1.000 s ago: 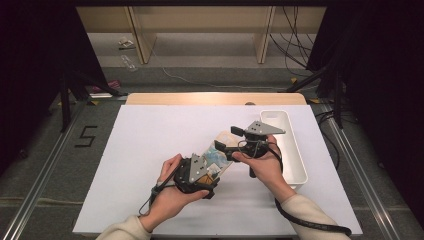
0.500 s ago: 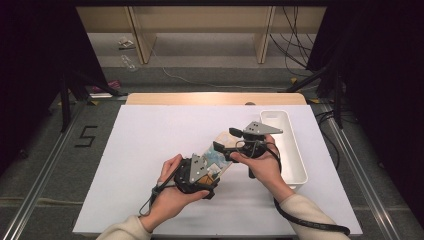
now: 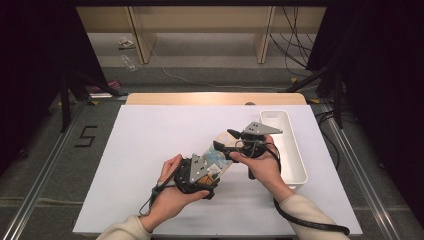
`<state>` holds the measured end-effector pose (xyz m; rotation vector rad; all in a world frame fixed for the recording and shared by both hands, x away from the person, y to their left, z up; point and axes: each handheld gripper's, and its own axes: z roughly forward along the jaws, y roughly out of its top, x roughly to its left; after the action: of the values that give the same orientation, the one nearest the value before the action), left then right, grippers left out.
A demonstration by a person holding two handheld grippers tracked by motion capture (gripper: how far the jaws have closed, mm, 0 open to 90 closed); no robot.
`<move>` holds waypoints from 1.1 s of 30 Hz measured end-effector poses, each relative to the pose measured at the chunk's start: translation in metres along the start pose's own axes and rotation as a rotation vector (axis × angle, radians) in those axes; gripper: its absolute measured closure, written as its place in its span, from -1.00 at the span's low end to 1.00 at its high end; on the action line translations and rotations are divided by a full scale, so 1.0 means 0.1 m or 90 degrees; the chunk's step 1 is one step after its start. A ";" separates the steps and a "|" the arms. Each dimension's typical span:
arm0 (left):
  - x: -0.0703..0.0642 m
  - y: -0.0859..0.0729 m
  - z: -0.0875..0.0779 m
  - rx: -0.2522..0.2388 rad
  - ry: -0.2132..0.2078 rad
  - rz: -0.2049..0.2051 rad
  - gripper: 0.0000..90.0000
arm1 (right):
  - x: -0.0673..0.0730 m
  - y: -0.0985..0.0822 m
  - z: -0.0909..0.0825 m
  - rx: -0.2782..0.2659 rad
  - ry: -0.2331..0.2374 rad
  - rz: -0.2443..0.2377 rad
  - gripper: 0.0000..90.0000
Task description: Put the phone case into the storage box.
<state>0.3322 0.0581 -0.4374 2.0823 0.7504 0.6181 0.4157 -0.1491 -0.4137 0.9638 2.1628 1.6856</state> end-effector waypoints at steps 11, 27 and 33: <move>-0.01 0.01 0.00 -0.001 -0.003 0.000 -0.74 | -0.01 0.00 -0.01 -0.002 0.000 0.028 -0.12; -0.01 -0.01 0.01 0.009 -0.008 -0.004 -0.75 | -0.03 0.02 -0.04 -0.015 0.024 0.054 0.34; -0.01 -0.01 0.02 0.012 -0.009 -0.001 -0.75 | 0.03 0.08 -0.10 -0.041 0.057 0.050 0.61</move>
<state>0.3321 0.0568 -0.4397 2.1012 0.7535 0.5965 0.4107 -0.1539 -0.4024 0.9849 2.1371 1.8569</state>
